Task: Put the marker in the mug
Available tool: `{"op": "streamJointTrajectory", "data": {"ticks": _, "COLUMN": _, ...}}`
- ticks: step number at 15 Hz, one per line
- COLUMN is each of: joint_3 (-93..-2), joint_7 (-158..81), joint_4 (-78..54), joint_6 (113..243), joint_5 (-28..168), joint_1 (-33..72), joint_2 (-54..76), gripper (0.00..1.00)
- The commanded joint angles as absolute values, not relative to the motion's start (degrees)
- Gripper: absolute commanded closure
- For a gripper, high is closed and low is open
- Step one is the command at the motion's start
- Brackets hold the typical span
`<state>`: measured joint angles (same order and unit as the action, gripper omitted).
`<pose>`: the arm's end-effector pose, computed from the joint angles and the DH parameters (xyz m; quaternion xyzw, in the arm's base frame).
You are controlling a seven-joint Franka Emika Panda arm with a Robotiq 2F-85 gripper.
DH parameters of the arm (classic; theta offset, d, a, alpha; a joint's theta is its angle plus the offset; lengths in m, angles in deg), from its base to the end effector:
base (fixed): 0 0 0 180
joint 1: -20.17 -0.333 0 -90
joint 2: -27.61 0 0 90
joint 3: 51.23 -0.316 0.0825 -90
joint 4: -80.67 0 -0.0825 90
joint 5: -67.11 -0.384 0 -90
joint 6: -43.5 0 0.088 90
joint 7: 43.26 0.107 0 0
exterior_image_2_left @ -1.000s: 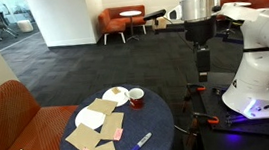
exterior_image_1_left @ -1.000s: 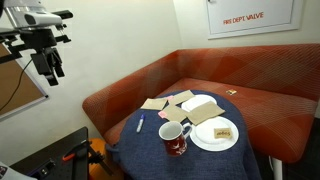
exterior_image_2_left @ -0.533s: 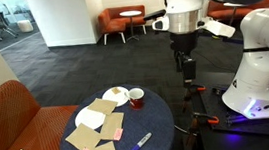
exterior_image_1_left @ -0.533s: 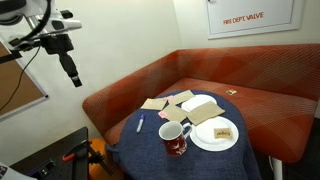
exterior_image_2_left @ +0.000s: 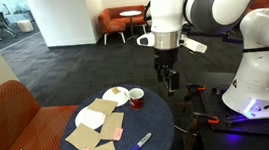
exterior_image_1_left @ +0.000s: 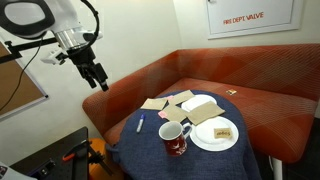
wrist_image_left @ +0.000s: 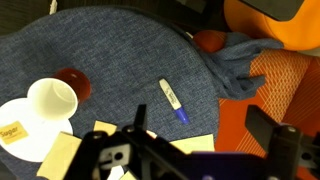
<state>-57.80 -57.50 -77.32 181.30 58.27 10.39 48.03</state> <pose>0.3609 0.1037 0.3227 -0.9783 -0.2047 -0.0016 0.0319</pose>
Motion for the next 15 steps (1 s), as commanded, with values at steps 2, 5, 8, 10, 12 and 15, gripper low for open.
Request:
{"op": "streamJointTrajectory", "data": {"ticks": 2, "joint_3": -56.5, "joint_7": -62.9, "joint_4": -73.6, "joint_6": 189.4, "joint_5": 60.0, "joint_1": 9.2, "joint_2": 37.5, "gripper": 0.0}}
{"op": "streamJointTrajectory", "data": {"ticks": 5, "joint_3": -57.5, "joint_7": -62.6, "joint_4": -71.9, "joint_6": 194.0, "joint_5": 62.9, "joint_1": 9.8, "joint_2": 31.8, "gripper": 0.0}}
{"op": "streamJointTrajectory", "data": {"ticks": 8, "joint_3": -58.1, "joint_7": -61.1, "joint_4": -69.7, "joint_6": 197.0, "joint_5": 67.3, "joint_1": 10.5, "joint_2": 26.2, "gripper": 0.0}}
{"op": "streamJointTrajectory", "data": {"ticks": 10, "joint_3": -58.2, "joint_7": -59.5, "joint_4": -67.9, "joint_6": 197.6, "joint_5": 70.9, "joint_1": 10.7, "joint_2": 22.8, "gripper": 0.0}}
{"op": "streamJointTrajectory", "data": {"ticks": 12, "joint_3": -58.1, "joint_7": -57.7, "joint_4": -65.9, "joint_6": 197.7, "joint_5": 74.2, "joint_1": 10.6, "joint_2": 19.5, "gripper": 0.0}}
{"op": "streamJointTrajectory", "data": {"ticks": 15, "joint_3": -57.8, "joint_7": -56.1, "joint_4": -62.7, "joint_6": 198.0, "joint_5": 77.5, "joint_1": 10.4, "joint_2": 14.7, "gripper": 0.0}}
